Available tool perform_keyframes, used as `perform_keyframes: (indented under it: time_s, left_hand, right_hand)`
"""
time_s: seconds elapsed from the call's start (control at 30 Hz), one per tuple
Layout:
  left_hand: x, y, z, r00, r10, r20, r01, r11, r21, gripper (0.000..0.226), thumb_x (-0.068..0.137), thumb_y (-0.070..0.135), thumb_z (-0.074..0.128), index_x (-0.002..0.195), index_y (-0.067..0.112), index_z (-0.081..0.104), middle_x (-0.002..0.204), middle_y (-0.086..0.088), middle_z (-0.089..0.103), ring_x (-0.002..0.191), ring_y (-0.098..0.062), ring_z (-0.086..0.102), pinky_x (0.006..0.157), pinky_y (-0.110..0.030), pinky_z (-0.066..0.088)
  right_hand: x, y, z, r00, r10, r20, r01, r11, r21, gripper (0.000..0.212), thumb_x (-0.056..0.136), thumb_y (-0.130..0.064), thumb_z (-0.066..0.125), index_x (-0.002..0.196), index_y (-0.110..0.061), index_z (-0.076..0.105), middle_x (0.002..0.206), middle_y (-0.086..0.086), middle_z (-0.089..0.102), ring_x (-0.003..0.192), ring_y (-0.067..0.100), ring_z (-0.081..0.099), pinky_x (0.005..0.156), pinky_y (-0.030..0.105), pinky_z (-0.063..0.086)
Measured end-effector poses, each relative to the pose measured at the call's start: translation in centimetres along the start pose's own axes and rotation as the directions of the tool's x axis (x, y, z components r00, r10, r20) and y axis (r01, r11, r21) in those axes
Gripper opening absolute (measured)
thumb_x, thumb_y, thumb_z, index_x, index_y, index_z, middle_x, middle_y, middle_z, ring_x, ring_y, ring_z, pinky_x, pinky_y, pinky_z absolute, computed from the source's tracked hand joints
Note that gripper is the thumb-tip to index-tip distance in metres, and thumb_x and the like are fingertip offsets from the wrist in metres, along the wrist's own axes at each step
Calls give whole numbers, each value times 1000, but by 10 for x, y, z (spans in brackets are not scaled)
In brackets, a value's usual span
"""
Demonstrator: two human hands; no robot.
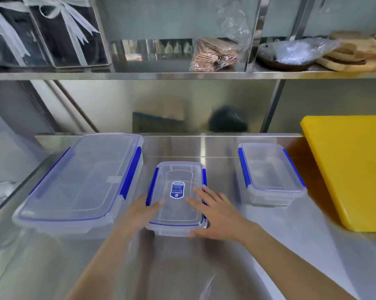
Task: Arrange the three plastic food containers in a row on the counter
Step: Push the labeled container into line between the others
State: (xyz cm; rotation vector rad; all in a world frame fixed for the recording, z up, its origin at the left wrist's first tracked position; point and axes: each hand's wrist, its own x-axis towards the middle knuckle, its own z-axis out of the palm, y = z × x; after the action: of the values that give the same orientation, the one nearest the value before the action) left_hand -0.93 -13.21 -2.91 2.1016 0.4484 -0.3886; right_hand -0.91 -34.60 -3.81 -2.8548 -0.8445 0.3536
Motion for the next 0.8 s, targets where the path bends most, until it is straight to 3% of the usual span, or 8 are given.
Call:
perform_keyframes:
  time_s: [0.1,0.13,0.2,0.3,0.43,0.67,0.8]
  left_hand:
    - [9,-2,12,994,83,-73,-89,992,-84,66,81,53,57,137,21,43,129,0,60,113,-21,59,99,-37,47]
    - [11,1,16,990,107,-89,-117,987,-110,68,82,54,56,140,23,38,131,3,57,114,-20,58,99,-36,46]
    - [13,12,22,981,158,-114,-173,975,-138,55,92,41,53,141,23,36,123,10,53,106,-14,55,90,-28,44]
    - [29,25,28,977,176,-123,-193,972,-136,50,96,35,48,143,25,35,118,12,50,102,-12,52,85,-27,43]
    - [53,33,27,970,220,-102,-228,971,-66,50,97,39,43,144,28,34,135,2,55,105,-10,55,85,-26,48]
    - [74,29,29,954,257,-153,-263,965,-17,49,96,42,43,143,30,35,133,1,58,98,-7,53,80,-24,48]
    - [70,32,27,954,246,-172,-223,964,145,51,95,45,42,143,28,35,133,-1,57,112,-19,60,90,-33,52]
  right_hand:
    - [5,9,-4,1000,28,8,-28,1000,9,102,62,-83,17,150,-33,3,162,-1,-8,149,19,-9,117,32,2]
    - [8,13,-7,999,47,10,-47,999,17,104,61,-83,15,150,-33,3,162,-2,-7,148,18,-8,117,32,2]
    - [15,23,-12,996,91,21,-91,995,40,99,67,-82,21,151,-32,4,162,-2,-6,149,16,-7,118,32,4]
    - [26,38,-19,991,131,13,-132,991,26,83,86,-62,44,151,-29,6,162,-2,-3,149,15,-2,118,34,8]
    - [36,41,-24,985,174,13,-174,984,22,82,88,-60,43,151,-29,1,162,-5,-2,149,16,0,118,35,10]
    - [46,44,-29,980,193,39,-195,980,34,83,87,-60,44,151,-31,0,162,-7,-2,149,15,0,118,36,11]
    - [44,41,-32,976,210,50,-212,977,32,83,87,-59,45,151,-31,0,162,-6,-1,149,17,2,118,37,11]
